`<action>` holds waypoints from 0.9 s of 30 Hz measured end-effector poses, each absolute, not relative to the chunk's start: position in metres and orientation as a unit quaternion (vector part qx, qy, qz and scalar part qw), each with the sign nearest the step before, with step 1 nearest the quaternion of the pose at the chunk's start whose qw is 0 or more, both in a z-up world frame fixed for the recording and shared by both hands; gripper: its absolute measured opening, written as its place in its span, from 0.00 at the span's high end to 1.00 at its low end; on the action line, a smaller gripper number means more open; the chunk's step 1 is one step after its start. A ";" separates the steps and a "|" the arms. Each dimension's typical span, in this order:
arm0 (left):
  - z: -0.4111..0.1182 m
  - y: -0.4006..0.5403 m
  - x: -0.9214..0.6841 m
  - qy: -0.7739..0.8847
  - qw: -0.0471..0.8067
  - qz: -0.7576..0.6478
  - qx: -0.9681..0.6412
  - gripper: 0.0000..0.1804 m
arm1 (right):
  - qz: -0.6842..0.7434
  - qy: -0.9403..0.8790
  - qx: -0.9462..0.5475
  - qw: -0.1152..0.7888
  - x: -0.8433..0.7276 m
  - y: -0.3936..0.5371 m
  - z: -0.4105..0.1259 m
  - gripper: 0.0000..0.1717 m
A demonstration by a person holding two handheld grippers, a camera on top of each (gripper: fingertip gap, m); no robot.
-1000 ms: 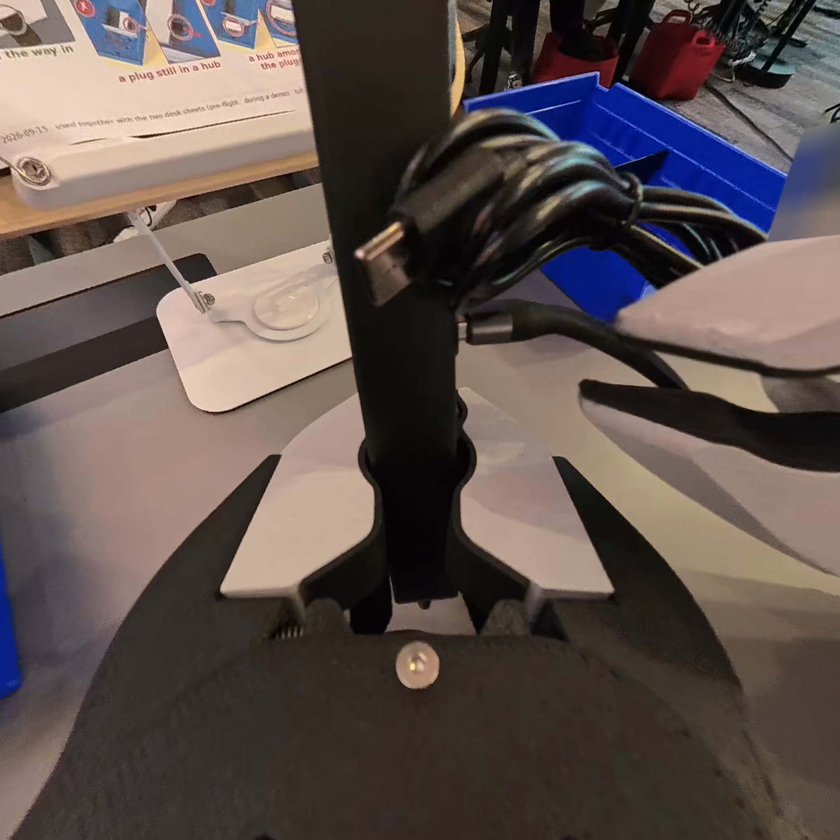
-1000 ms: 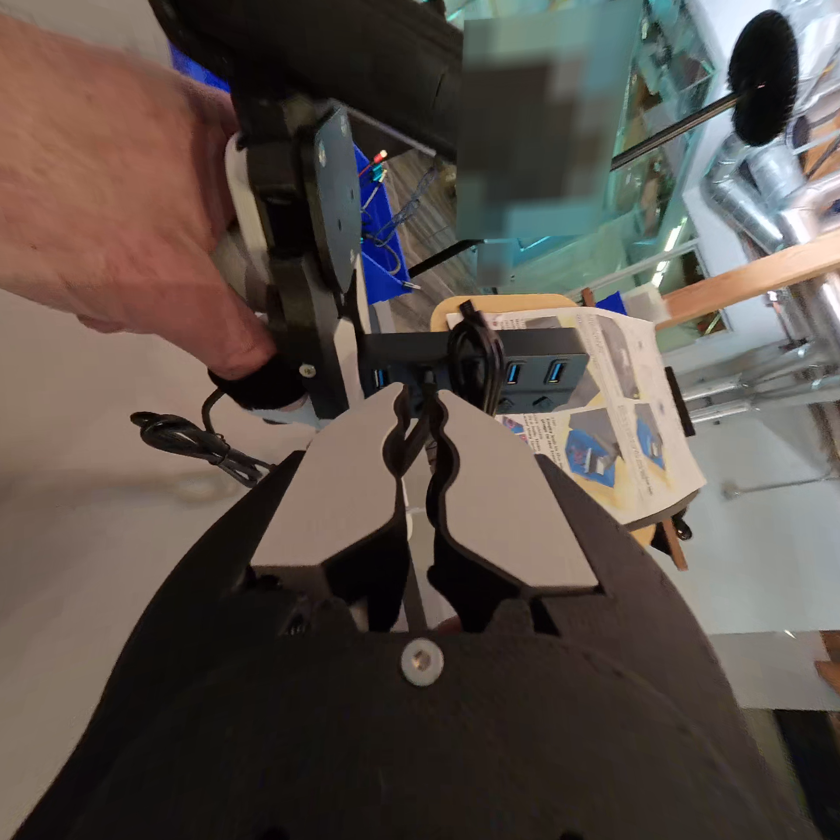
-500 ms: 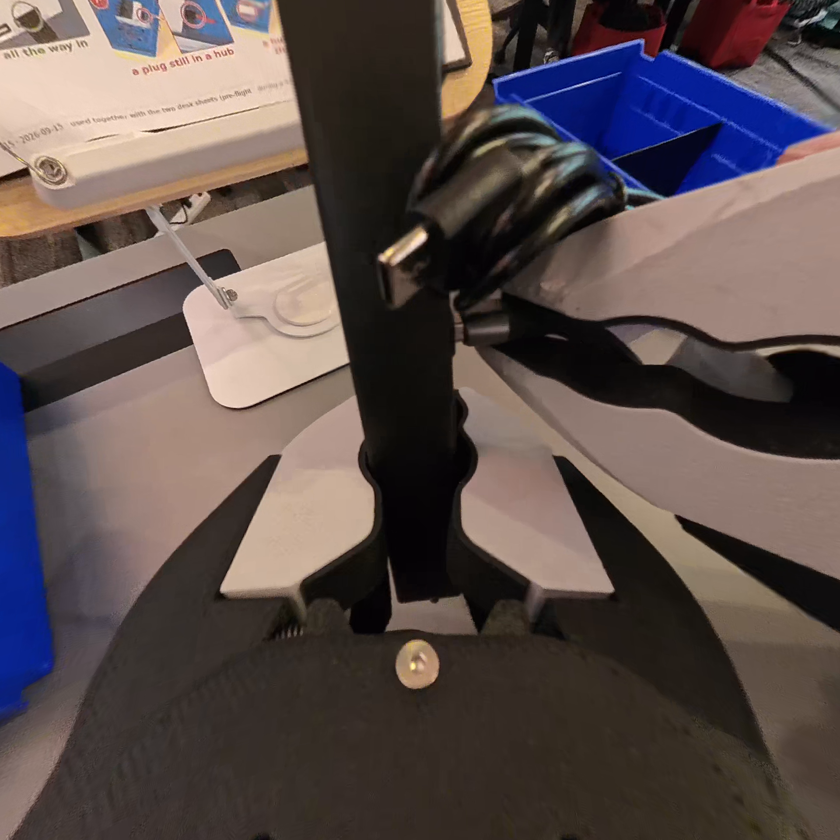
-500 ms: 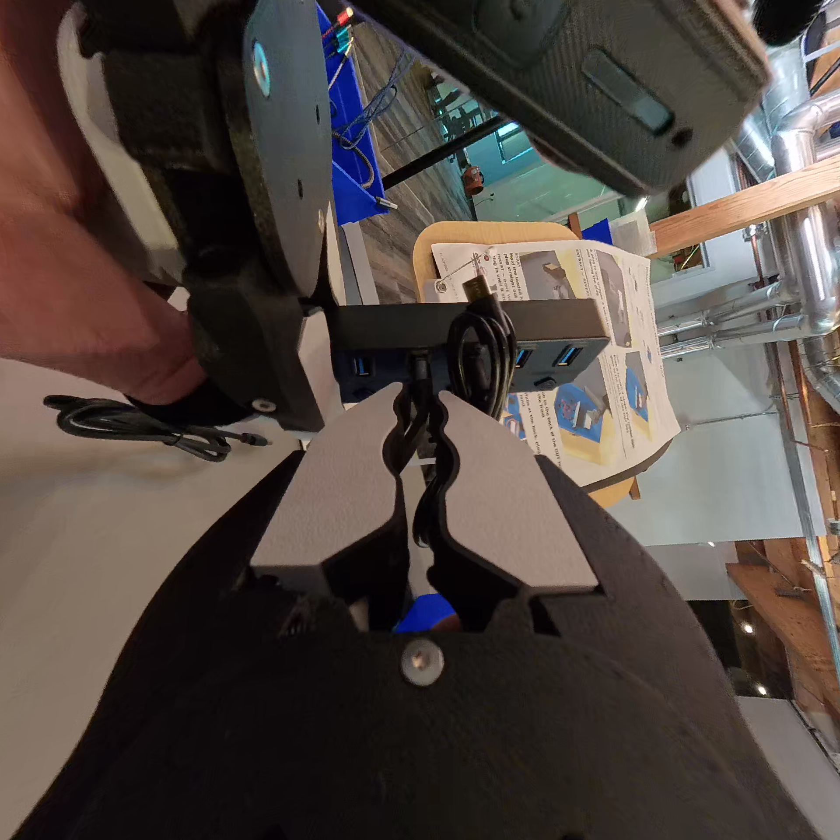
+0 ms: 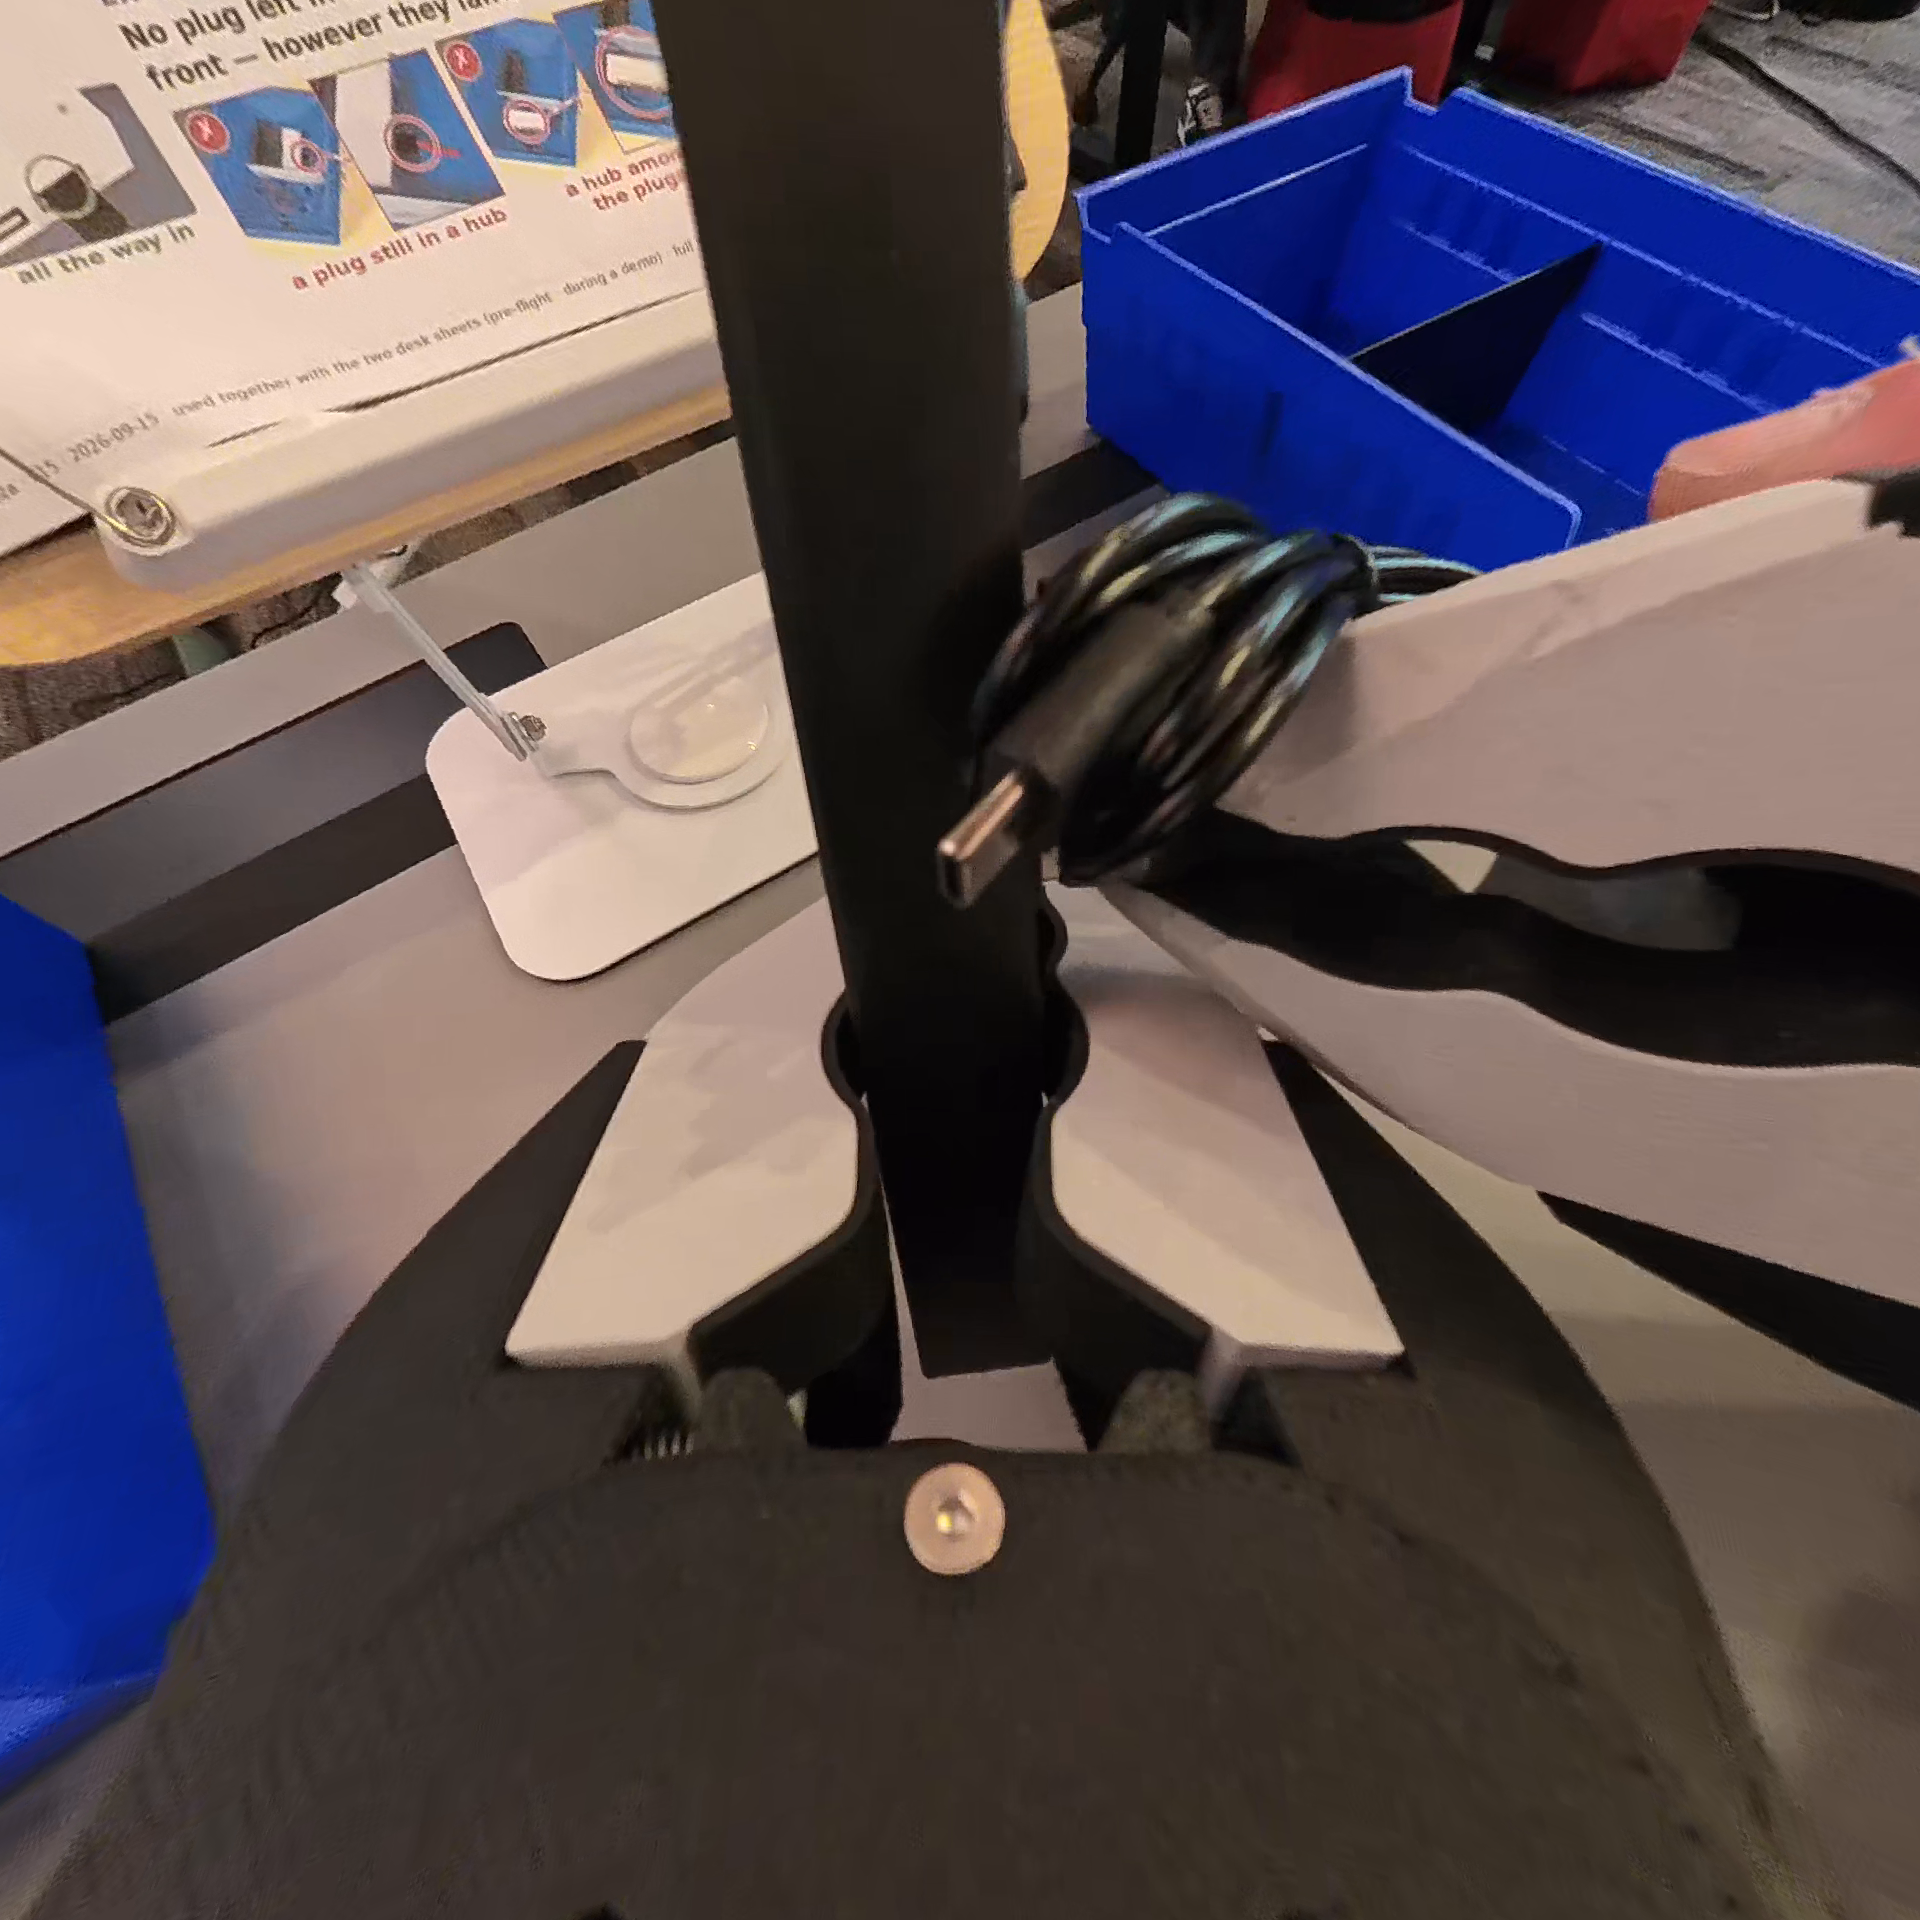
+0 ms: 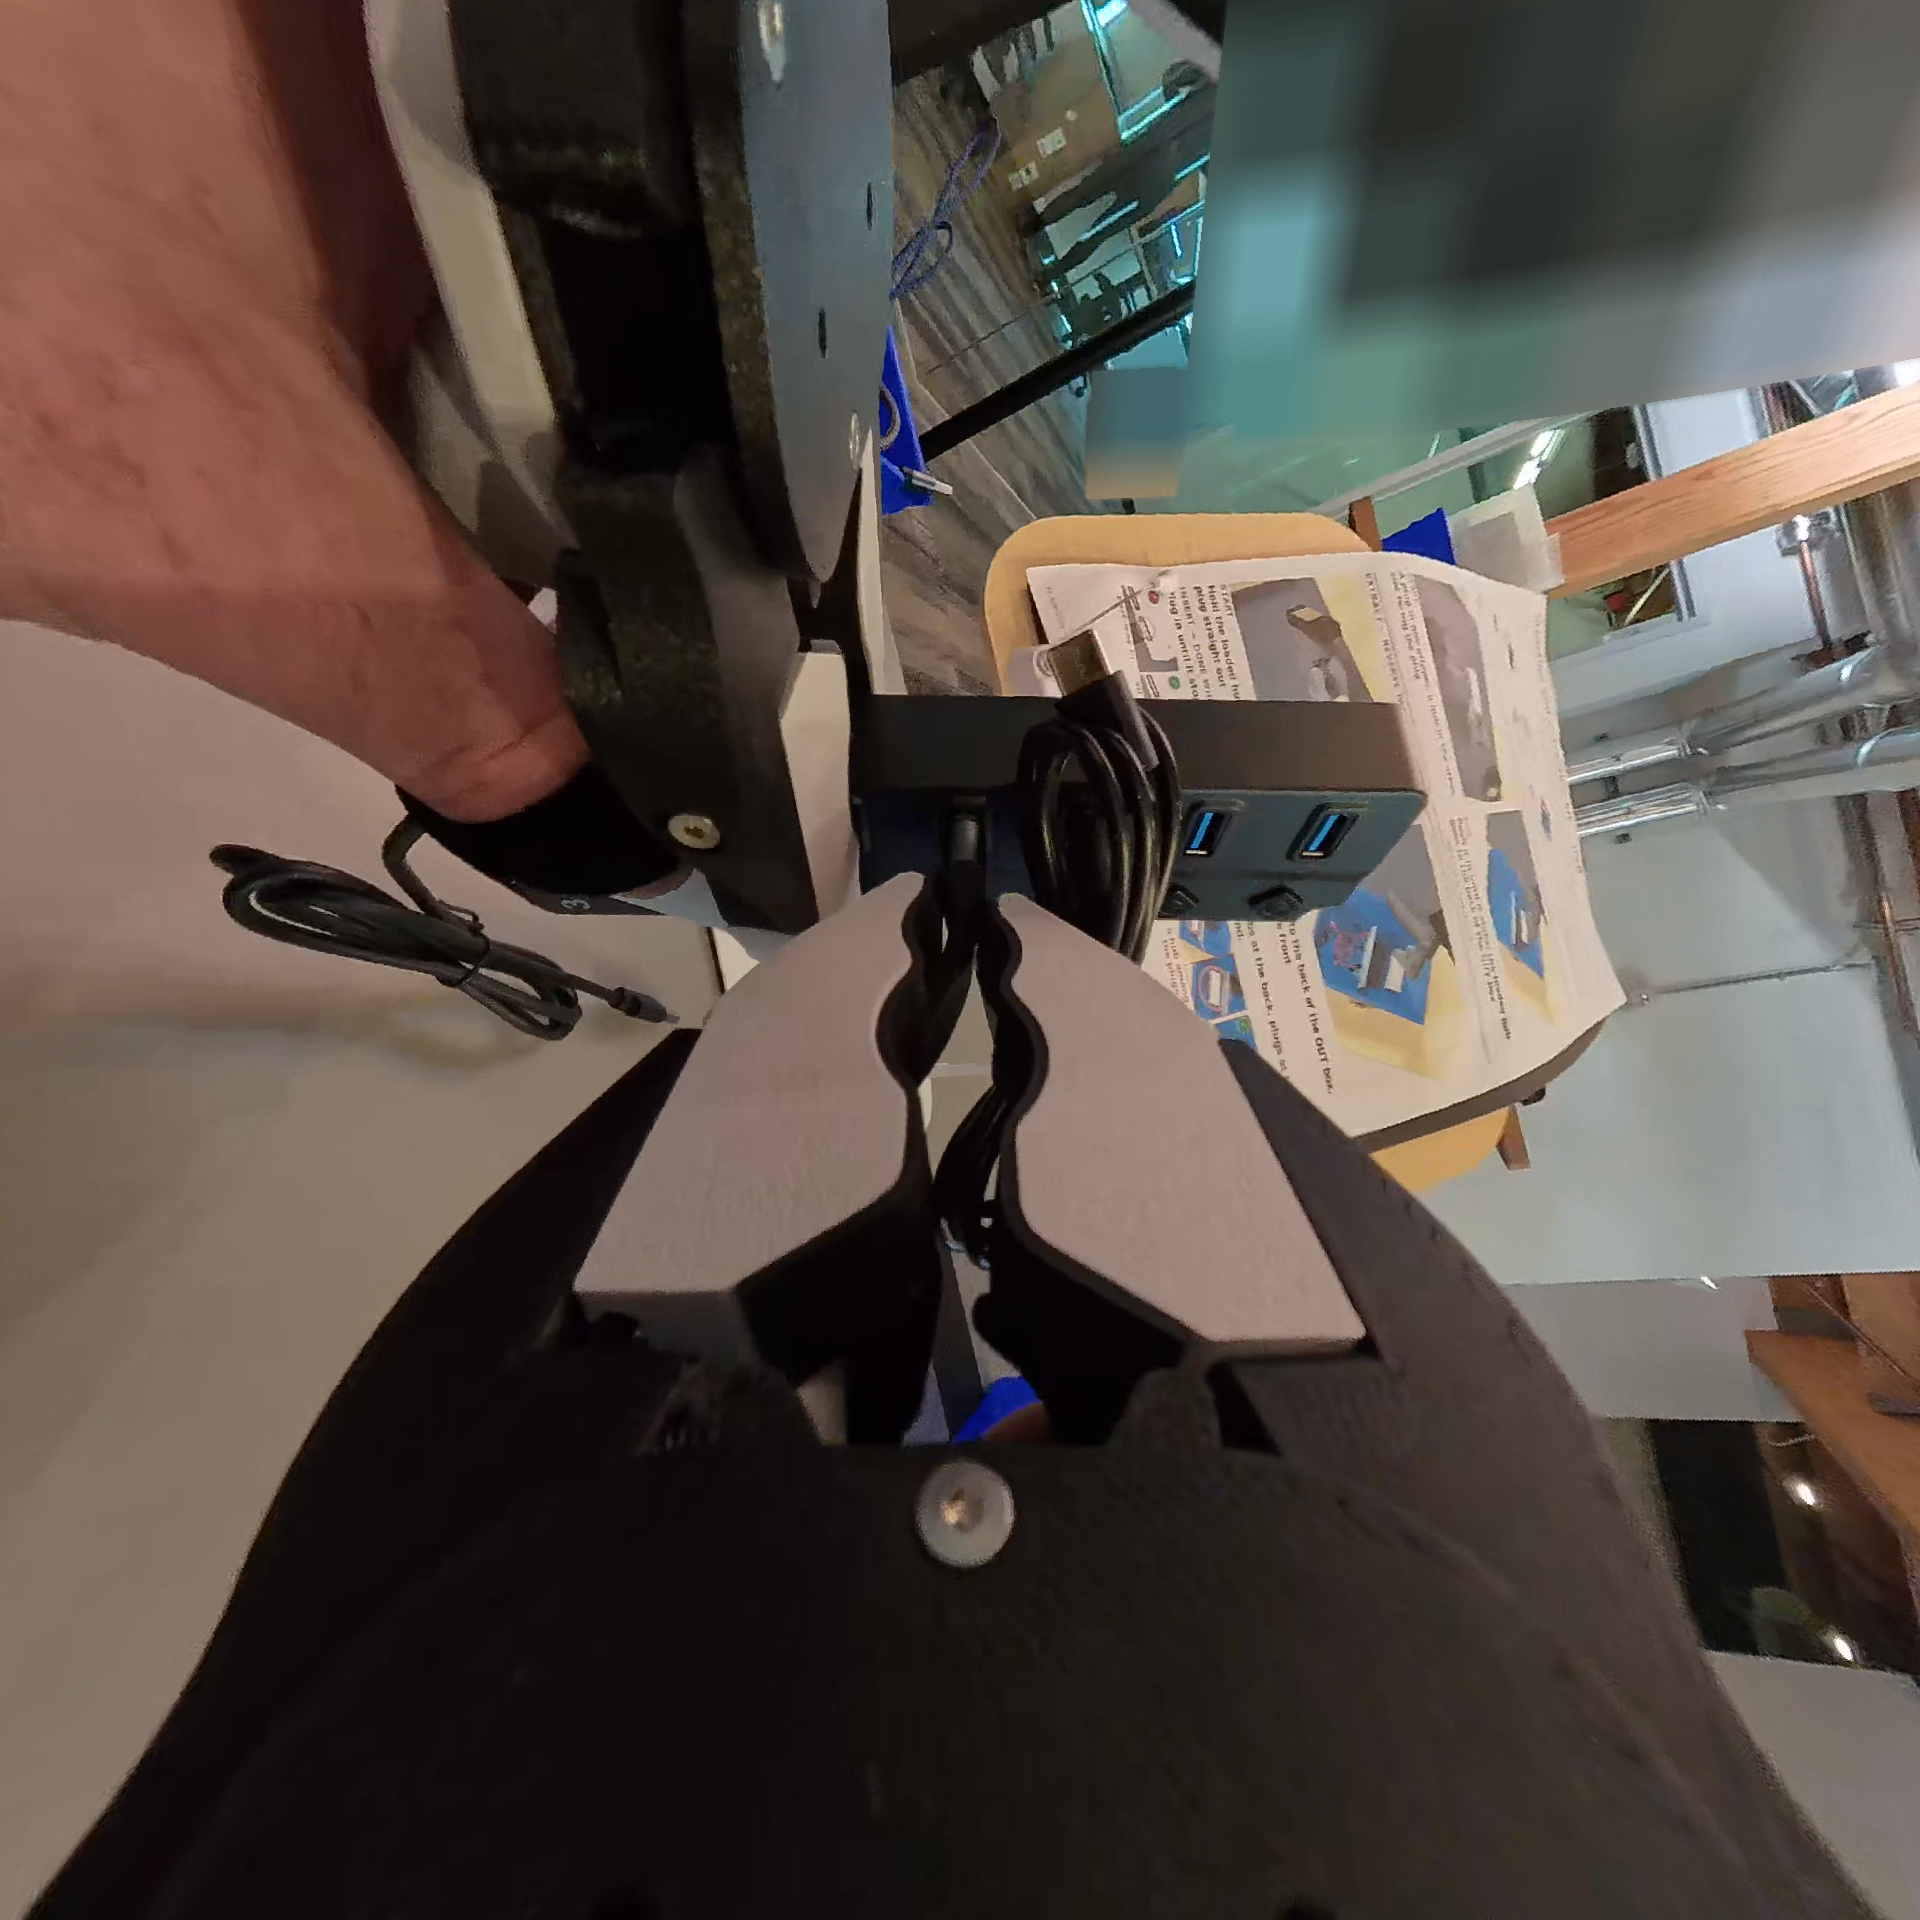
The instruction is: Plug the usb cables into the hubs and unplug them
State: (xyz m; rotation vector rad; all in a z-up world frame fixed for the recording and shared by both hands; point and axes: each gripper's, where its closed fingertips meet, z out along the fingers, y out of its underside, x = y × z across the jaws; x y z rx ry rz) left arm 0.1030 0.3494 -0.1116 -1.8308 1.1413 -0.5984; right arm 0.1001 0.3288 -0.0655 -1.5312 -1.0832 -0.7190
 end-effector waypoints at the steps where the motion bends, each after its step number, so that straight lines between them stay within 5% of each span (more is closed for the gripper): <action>1: -0.111 0.350 0.103 0.461 0.439 -0.234 -0.735 0.86 | -0.302 -0.453 -0.646 0.536 0.100 0.329 -0.065 0.97; 27: -0.121 0.345 0.116 0.480 0.392 -0.220 -0.753 0.86 | -0.313 -0.443 -0.640 0.543 0.111 0.316 -0.060 0.93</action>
